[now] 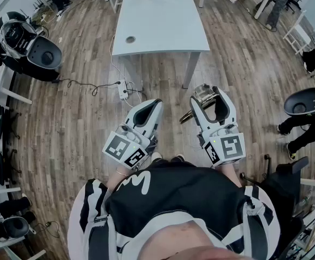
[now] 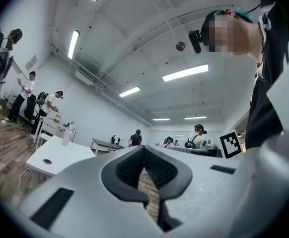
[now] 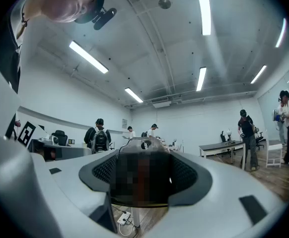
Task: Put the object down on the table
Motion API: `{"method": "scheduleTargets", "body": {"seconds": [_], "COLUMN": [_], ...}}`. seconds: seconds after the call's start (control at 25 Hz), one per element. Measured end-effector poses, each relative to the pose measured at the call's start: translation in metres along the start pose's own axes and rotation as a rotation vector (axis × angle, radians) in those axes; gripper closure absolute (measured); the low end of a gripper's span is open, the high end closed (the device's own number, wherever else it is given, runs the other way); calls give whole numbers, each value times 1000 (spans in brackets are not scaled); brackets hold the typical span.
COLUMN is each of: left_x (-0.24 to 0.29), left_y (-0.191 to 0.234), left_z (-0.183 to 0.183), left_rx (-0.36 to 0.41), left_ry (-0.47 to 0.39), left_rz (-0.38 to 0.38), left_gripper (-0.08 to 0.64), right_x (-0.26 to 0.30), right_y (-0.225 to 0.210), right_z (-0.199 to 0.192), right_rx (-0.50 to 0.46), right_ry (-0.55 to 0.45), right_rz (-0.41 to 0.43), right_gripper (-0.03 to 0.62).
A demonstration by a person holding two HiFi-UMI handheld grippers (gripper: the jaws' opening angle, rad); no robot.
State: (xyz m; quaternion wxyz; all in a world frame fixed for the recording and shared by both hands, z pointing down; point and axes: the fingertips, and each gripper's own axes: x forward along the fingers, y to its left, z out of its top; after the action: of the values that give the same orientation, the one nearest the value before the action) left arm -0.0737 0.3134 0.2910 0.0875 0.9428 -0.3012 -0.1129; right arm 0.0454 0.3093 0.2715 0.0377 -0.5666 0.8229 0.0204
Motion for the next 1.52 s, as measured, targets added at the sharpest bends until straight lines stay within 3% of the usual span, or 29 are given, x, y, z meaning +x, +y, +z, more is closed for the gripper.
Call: {"method": "scheduleTargets", "body": {"seconds": [0.72, 1.28, 1.52], "left_x": [0, 17, 25], "left_y": [-11, -33, -45], "left_z": [-5, -26, -40], "left_rx": [-26, -19, -58], "left_ry": [-4, 2, -2], "left_rz": [8, 43, 53], "left_gripper": [557, 557, 557], "right_x": [-10, -33, -36], "right_y": [9, -26, -34], "right_z": [-8, -5, -17], "right_rx": [-7, 49, 80], "right_ry": [25, -14, 10], "right_rz": [27, 29, 61], "right_gripper": [285, 285, 285]}}
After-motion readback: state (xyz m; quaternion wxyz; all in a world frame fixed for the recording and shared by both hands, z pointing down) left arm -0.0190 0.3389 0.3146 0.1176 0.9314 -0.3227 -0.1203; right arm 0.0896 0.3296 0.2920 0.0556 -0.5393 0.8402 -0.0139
